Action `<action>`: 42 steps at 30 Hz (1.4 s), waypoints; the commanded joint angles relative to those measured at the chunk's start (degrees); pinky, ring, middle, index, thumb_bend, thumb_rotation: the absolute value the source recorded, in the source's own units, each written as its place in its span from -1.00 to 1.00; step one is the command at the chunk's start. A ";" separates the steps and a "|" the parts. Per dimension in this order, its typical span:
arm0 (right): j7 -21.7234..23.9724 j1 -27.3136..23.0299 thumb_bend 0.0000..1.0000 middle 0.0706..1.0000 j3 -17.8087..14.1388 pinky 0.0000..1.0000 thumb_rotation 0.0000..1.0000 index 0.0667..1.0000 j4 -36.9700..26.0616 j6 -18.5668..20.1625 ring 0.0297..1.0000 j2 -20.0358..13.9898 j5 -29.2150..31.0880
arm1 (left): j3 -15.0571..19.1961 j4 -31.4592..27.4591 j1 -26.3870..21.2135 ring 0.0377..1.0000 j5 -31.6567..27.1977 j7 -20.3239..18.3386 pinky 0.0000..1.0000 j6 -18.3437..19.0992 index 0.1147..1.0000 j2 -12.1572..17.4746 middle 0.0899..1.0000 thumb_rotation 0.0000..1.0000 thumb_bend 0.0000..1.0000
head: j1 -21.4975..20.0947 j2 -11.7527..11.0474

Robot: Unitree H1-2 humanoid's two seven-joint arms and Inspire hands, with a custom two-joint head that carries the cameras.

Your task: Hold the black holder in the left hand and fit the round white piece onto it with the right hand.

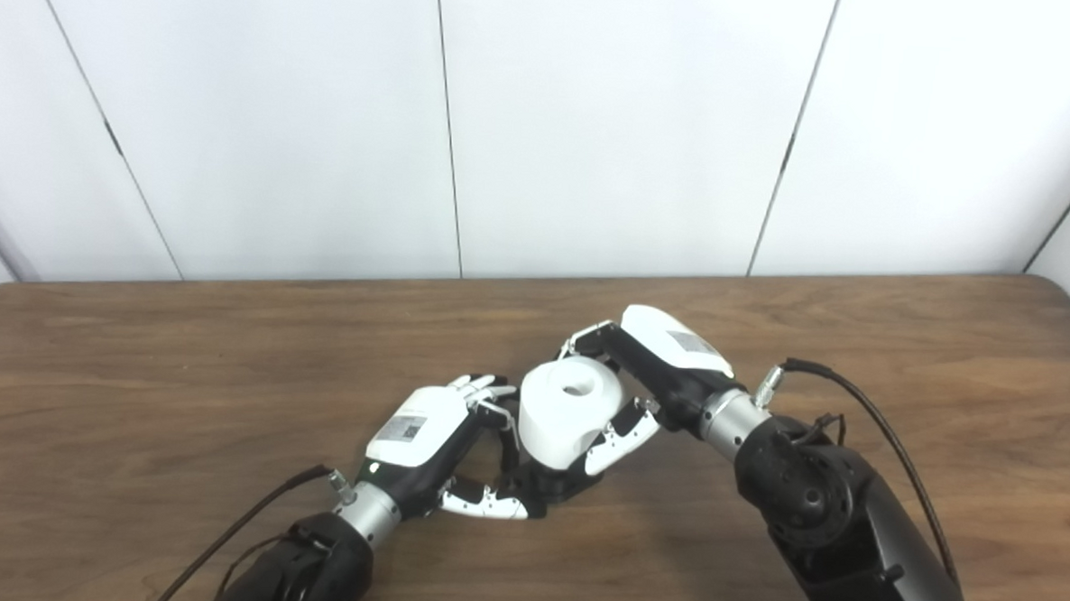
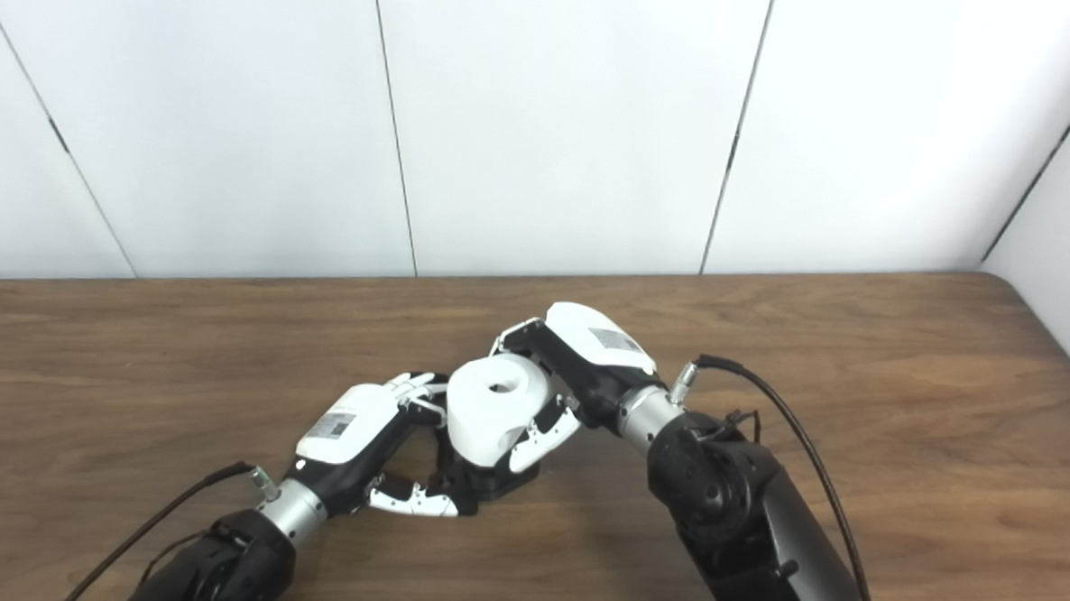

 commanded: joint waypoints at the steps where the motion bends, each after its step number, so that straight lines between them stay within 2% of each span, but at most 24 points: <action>1: -0.45 -2.12 0.04 0.39 -0.81 0.20 -0.74 -0.11 -2.09 -0.61 0.40 -0.10 -0.05 | -2.02 1.63 2.38 0.85 3.01 -5.48 0.91 2.70 -0.16 1.27 0.69 -0.89 0.05 | 0.04 0.04; 7: 0.11 -1.66 0.04 0.40 -0.16 0.22 -0.74 -0.11 -1.79 -1.12 0.40 -0.42 -0.09 | -1.92 1.49 2.50 0.85 2.98 -5.30 0.91 2.73 -0.16 1.17 0.68 -0.89 0.05 | 0.09 0.42; 13: -1.01 -0.95 0.04 0.38 2.02 0.27 -0.73 -0.11 -0.17 -4.35 0.39 -1.03 -2.22 | -2.04 0.68 2.55 0.86 3.16 -6.22 0.92 3.72 -0.16 1.28 0.69 -0.89 0.05 | 0.35 0.75; 20: -2.13 -0.52 0.05 0.37 2.50 0.24 -0.73 -0.11 1.75 -6.51 0.41 -0.78 -2.83 | -2.06 0.38 2.62 0.87 2.99 -6.48 0.91 4.00 -0.16 1.37 0.70 -0.89 0.05 | 0.41 1.00; 26: -2.84 -0.52 0.04 0.37 3.12 0.30 -0.73 -0.11 3.08 -7.90 0.45 -1.05 -3.34 | -2.08 -0.02 2.72 0.87 3.02 -6.78 0.92 4.15 -0.16 1.47 0.70 -0.89 0.05 | 0.54 0.98; 42: -5.17 -0.88 0.05 0.35 3.50 0.26 -0.73 -0.11 6.32 -10.43 0.41 -0.71 -4.48 | -1.90 -0.82 3.03 0.85 3.18 -6.76 0.90 3.98 -0.16 1.90 0.68 -0.89 0.05 | 0.87 1.21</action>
